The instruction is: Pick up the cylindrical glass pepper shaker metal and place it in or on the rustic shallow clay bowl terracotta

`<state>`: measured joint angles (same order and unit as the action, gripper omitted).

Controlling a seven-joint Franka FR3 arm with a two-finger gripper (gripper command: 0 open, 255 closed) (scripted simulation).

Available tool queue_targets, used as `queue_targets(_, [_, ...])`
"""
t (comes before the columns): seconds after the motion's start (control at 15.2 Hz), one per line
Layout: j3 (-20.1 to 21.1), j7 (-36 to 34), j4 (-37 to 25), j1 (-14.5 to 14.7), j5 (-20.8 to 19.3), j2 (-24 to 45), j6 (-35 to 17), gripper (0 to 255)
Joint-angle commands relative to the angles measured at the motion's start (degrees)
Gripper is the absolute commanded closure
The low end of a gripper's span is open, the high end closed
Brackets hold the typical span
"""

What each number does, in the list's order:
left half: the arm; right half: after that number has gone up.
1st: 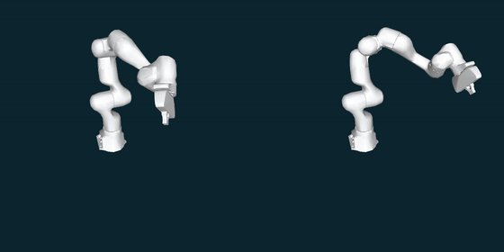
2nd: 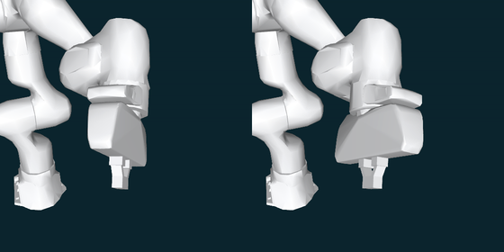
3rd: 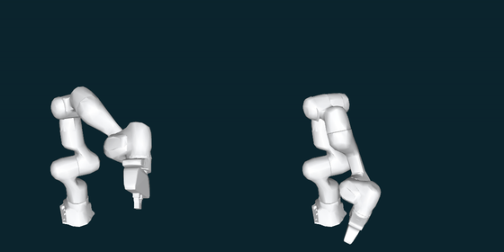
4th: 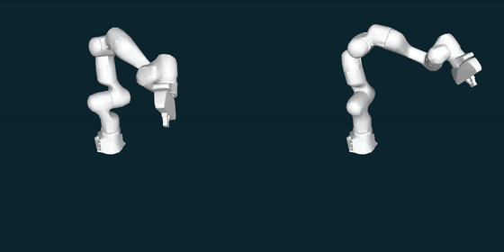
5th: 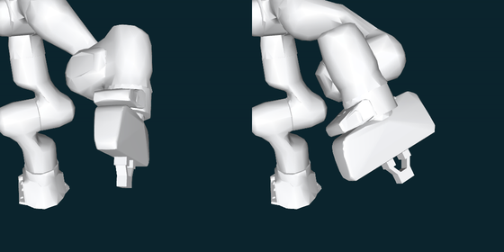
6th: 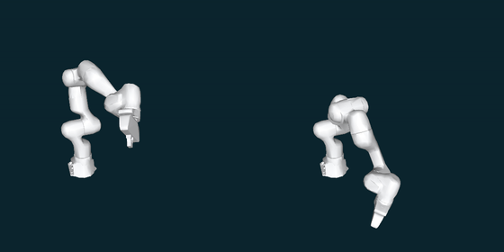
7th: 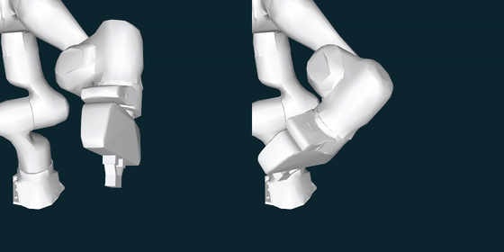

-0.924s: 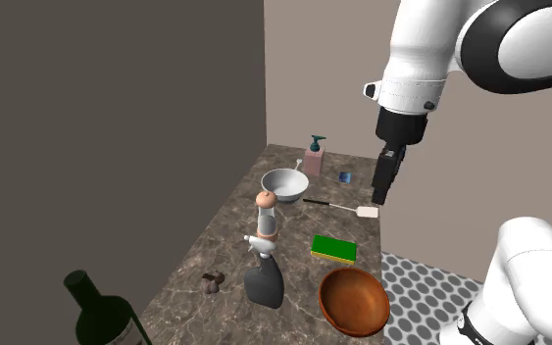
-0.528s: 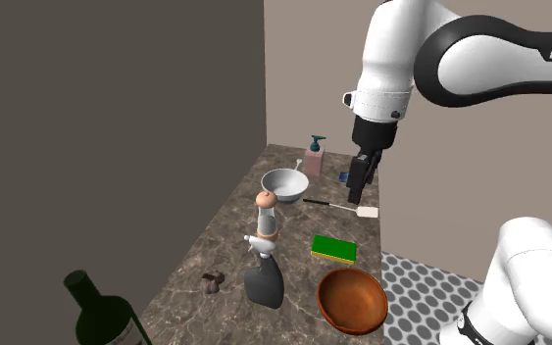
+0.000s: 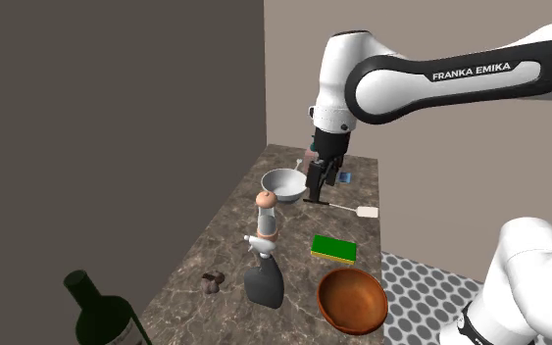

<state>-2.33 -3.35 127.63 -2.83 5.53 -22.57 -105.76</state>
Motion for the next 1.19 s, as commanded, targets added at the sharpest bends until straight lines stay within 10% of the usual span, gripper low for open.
queue_targets(0.0, [-0.9,1.21,-1.7,-0.3,0.34,3.89,-2.45,0])
queue_targets(1.12, [-4.05,8.54,-19.53,-2.37,6.85,32.64,-14.05,0])
